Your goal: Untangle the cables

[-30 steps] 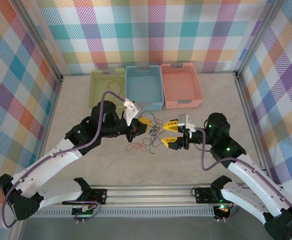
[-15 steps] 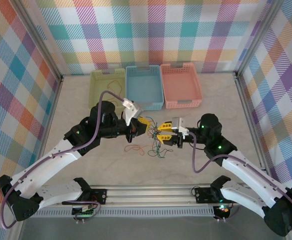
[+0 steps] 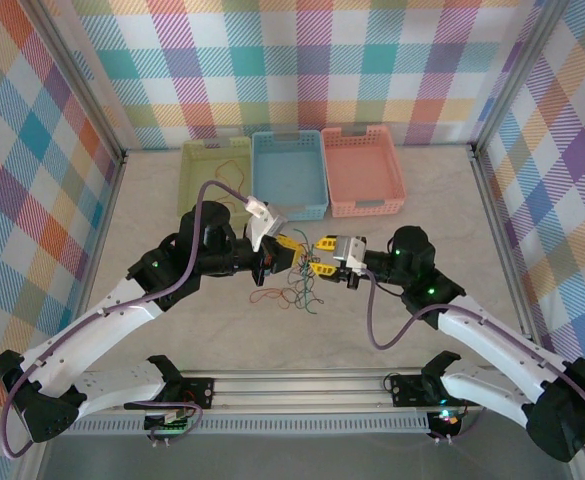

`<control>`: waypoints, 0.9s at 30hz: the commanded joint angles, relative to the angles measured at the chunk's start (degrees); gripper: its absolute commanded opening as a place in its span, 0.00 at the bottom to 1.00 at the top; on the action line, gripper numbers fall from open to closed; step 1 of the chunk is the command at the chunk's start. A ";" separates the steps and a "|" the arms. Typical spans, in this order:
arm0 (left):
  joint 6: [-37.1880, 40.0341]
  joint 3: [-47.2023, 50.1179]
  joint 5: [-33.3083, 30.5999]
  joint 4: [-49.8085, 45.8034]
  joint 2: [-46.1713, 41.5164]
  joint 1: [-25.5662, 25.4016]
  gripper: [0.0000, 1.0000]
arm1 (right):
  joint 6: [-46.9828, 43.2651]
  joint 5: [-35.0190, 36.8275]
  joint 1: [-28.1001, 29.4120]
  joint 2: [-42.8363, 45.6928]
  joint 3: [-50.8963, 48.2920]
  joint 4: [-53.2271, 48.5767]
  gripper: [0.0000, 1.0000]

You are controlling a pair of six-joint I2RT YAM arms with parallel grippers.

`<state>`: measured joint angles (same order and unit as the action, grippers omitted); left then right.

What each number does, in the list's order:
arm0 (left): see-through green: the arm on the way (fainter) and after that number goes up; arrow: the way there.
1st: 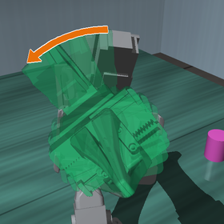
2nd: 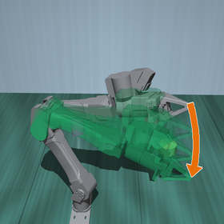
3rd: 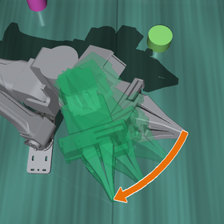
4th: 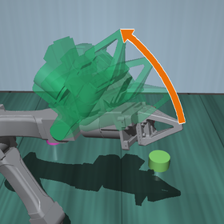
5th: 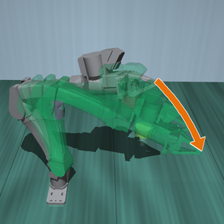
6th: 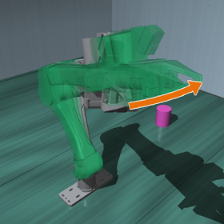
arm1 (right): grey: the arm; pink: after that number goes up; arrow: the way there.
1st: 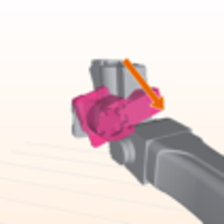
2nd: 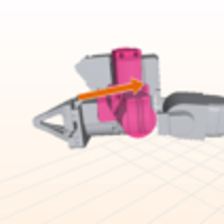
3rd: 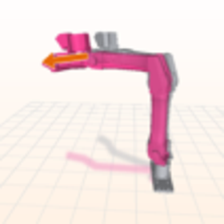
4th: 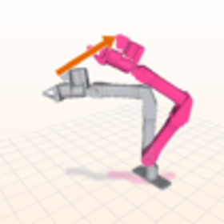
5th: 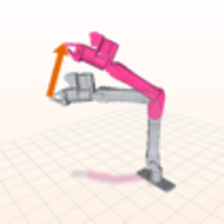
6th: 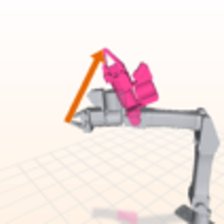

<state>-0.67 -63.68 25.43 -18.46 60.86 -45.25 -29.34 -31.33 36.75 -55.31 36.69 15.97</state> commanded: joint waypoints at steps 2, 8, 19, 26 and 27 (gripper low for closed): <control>-0.63 -2.15 1.30 -0.35 -1.08 -0.59 0.00 | -3.26 1.54 0.36 -0.57 0.18 3.99 0.39; -1.25 -1.65 1.32 0.06 -1.43 -0.57 0.00 | -1.77 -0.06 0.40 -2.55 2.04 3.50 0.27; -1.12 -0.86 1.35 0.13 -1.60 -0.54 0.00 | 1.54 -6.56 0.38 -4.48 2.78 2.10 0.40; -0.86 0.60 1.43 1.10 -1.76 -0.56 0.00 | 4.64 -11.69 0.42 -7.12 3.95 1.95 0.41; -0.66 0.71 1.23 0.97 -1.74 -0.54 0.00 | 4.81 -12.93 0.42 -7.34 4.39 1.04 0.42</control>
<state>-1.74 -63.66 26.04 -19.29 60.25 -45.25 -26.15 -38.68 36.84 -62.04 38.41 17.67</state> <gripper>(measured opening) 0.053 0.416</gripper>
